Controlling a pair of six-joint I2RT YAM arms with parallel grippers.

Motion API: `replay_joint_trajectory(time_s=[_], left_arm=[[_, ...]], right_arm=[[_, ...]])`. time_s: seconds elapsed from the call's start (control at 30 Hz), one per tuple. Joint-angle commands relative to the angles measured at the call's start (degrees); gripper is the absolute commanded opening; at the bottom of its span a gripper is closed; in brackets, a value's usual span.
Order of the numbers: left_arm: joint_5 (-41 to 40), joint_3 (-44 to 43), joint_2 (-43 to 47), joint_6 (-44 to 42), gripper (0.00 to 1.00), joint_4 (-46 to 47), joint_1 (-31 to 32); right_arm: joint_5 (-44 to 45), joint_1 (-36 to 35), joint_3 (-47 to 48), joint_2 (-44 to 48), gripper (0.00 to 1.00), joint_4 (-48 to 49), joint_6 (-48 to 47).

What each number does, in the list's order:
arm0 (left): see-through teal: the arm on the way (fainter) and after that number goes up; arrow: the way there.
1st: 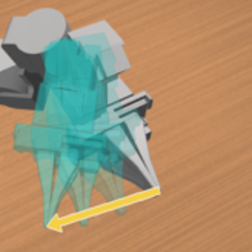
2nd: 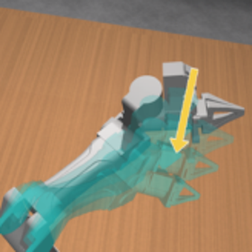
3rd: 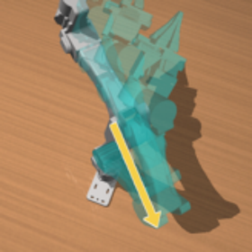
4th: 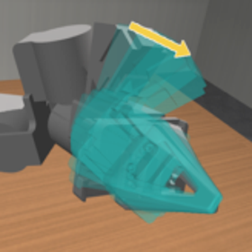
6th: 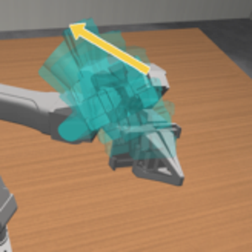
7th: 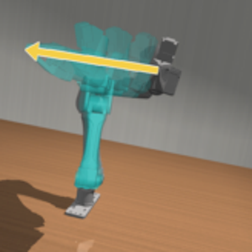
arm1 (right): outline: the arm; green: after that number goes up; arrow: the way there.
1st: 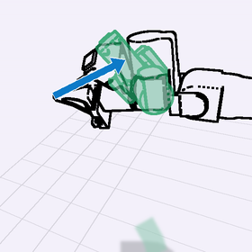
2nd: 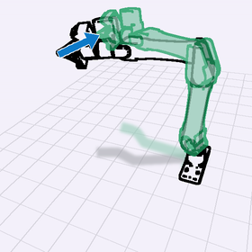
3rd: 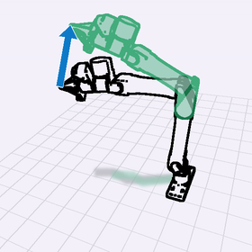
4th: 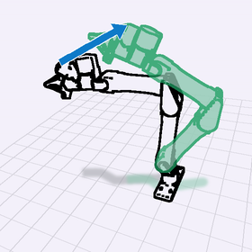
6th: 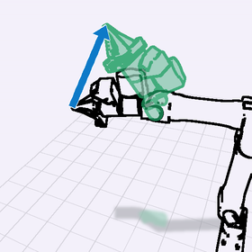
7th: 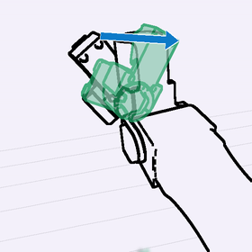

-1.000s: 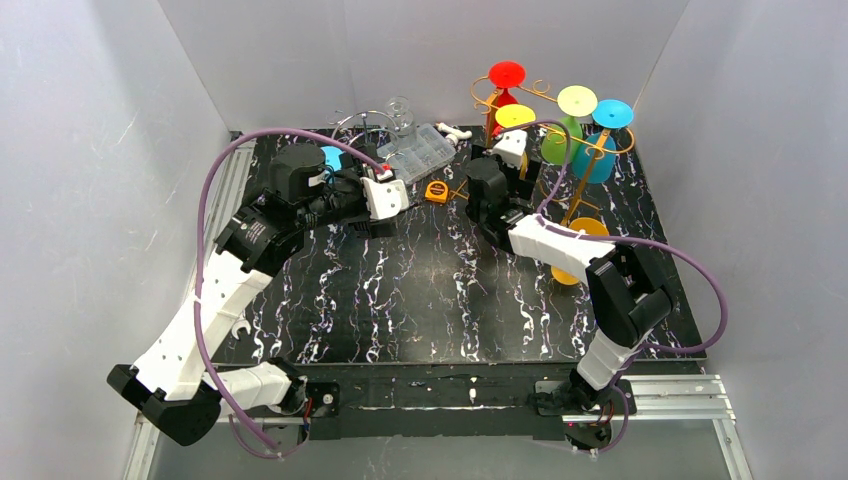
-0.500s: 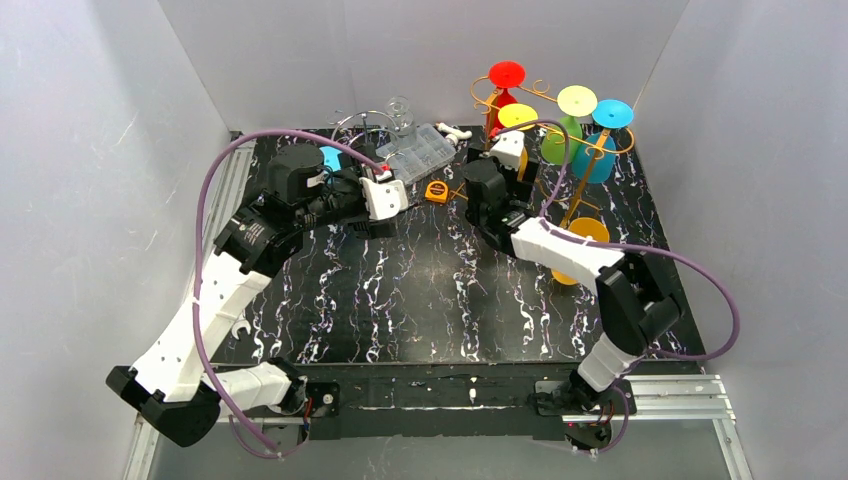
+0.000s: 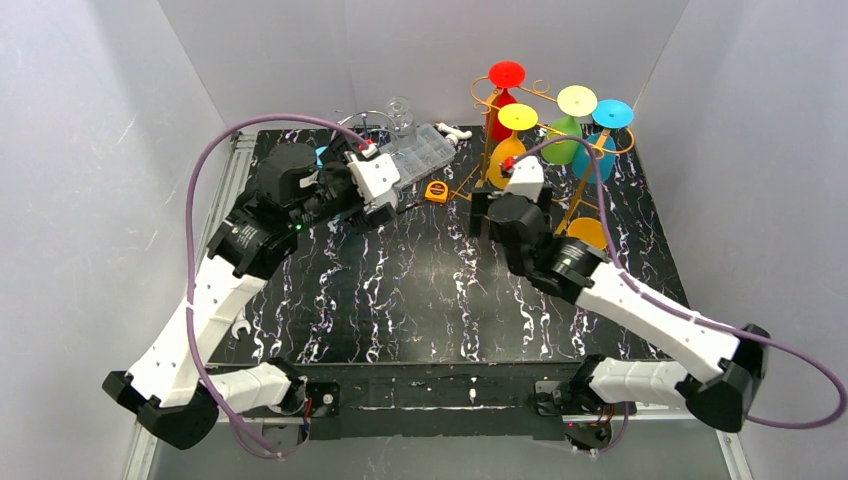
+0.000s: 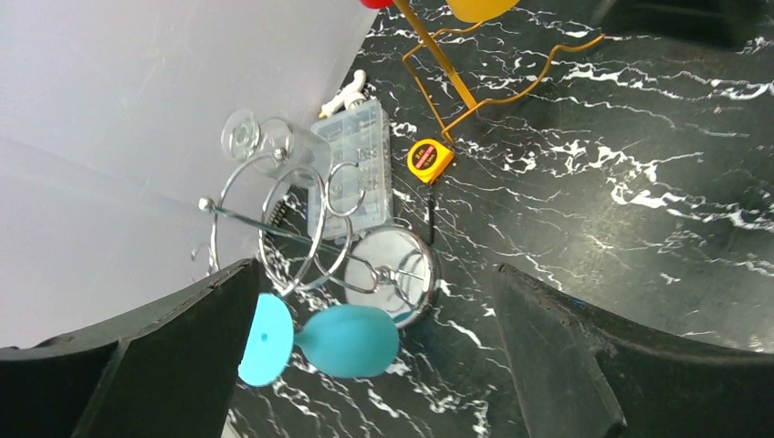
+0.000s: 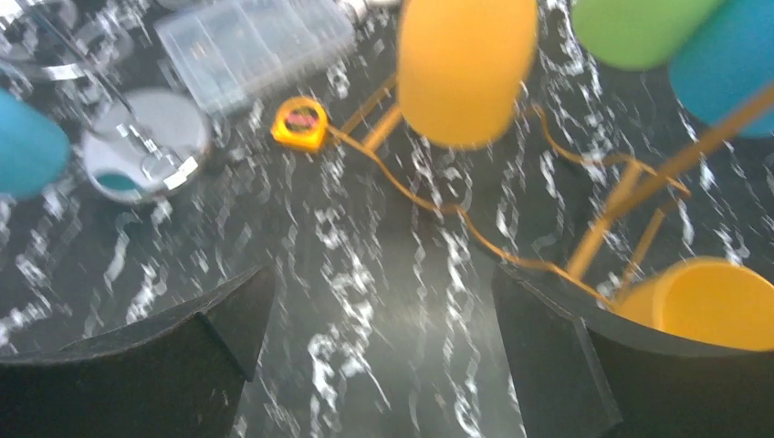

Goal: Place the wine glass upside down on the wine glass rack

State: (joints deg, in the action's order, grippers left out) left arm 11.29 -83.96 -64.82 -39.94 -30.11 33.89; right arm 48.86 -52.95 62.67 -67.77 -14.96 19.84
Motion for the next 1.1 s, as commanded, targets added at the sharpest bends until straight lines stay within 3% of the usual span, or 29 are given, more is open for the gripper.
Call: replay_joint_trajectory(time_s=[0.0, 0.17, 0.23, 0.3, 0.4, 0.47, 0.53, 0.8, 0.87, 0.93, 0.97, 1.07], left_arm=[[-3.4, -0.2, 3.7, 9.4, 0.98, -2.1, 0.1], [-2.7, 5.5, 6.6, 13.6, 0.98, -3.0, 0.1], [-2.7, 4.9, 3.7, 14.3, 0.98, -2.6, -0.3], [-2.0, -0.6, -1.4, 16.7, 0.98, -5.7, -1.7], [-2.3, -3.8, -3.7, 18.9, 0.98, -7.4, -2.5], [-2.2, -2.7, -2.2, 20.4, 0.98, -7.3, -2.7], [-2.1, -1.6, -0.6, 20.5, 0.98, -7.7, -2.8], [-1.7, 0.1, 1.4, 20.4, 0.98, -7.8, -2.9], [-1.3, 0.5, 1.9, 20.5, 0.97, -7.8, -2.9], [-1.0, 0.6, 2.3, 20.7, 0.96, -7.9, -2.9], [-0.4, 0.3, 3.2, 22.0, 0.94, -8.9, -2.9], [0.6, -0.5, 3.7, 23.4, 0.94, -10.6, -2.9]], right_arm=[[-2.2, 0.5, 1.4, 6.3, 0.98, -27.6, 7.5], [8.8, 0.8, 2.1, 9.1, 0.98, -45.4, 15.8], [12.1, 4.2, 1.2, 8.8, 0.93, -45.3, 15.1], [0.8, 20.3, -0.2, 9.4, 0.89, -35.4, 3.2], [-8.4, 30.7, 0.9, 6.0, 0.73, -29.8, -1.8], [-10.1, 32.0, 0.6, 3.7, 0.69, -27.9, -1.9], [-19.1, 32.4, -1.8, 4.1, 0.62, -22.6, -0.5], [-22.0, 32.4, -4.0, 3.7, 0.59, -22.2, -0.3], [-22.6, 32.4, -4.1, 2.8, 0.49, -22.8, 0.2], [-22.6, 32.4, -3.9, 2.4, 0.33, -23.8, 0.6], [-23.2, 32.3, -2.8, 4.0, 0.01, -25.8, 1.1], [-25.8, 32.2, 0.3, 6.1, 0.01, -29.5, 2.1]])
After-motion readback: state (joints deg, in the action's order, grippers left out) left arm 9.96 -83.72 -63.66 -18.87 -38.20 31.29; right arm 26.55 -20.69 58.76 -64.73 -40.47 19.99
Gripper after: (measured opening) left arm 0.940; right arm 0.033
